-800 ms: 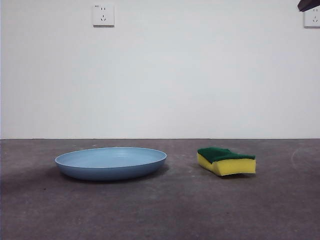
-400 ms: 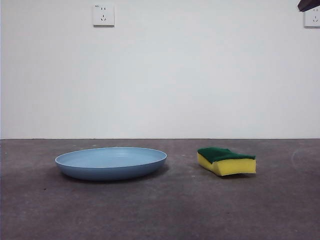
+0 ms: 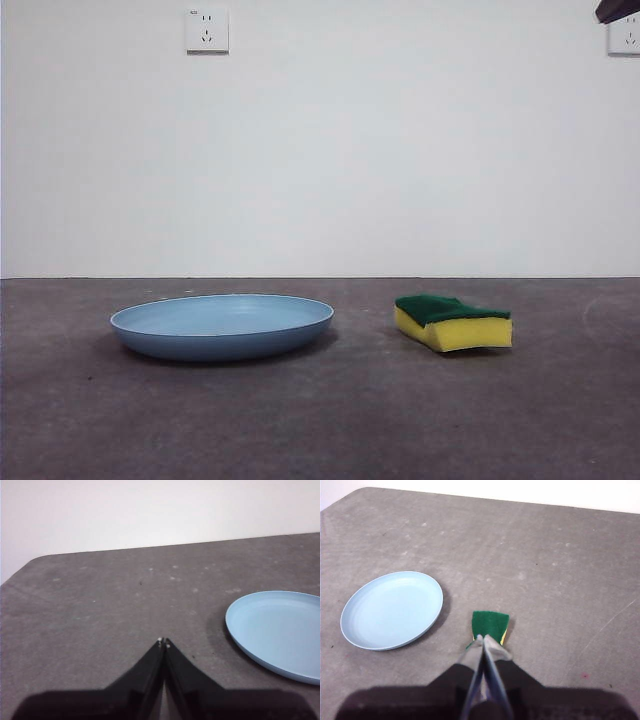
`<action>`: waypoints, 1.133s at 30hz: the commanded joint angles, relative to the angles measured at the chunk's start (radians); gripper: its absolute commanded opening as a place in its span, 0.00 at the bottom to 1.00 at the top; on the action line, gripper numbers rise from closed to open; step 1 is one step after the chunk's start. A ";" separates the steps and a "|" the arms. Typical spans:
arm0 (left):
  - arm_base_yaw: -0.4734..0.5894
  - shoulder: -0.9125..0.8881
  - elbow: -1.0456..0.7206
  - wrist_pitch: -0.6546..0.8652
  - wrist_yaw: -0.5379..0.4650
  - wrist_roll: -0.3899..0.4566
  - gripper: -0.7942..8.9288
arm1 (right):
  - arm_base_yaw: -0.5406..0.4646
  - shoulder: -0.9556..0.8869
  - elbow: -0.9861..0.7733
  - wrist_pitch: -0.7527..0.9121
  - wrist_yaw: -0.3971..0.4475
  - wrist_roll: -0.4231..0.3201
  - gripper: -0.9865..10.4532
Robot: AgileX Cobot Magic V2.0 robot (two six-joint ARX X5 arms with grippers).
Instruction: Pick up the plate,pick up the cloth,clean the plate with the cloth
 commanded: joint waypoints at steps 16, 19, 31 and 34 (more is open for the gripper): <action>0.065 -0.037 -0.022 -0.103 0.025 -0.013 0.08 | 0.000 0.000 -0.005 0.005 0.003 0.010 0.09; 0.065 -0.037 -0.022 -0.103 0.025 -0.013 0.08 | 0.000 0.000 -0.005 0.005 0.003 0.010 0.09; 0.065 -0.037 -0.022 -0.103 0.025 -0.013 0.08 | 0.000 0.000 -0.005 0.005 0.003 0.010 0.09; 0.065 -0.037 -0.022 -0.103 0.025 -0.013 0.08 | 0.000 0.000 -0.005 0.005 0.003 0.010 0.09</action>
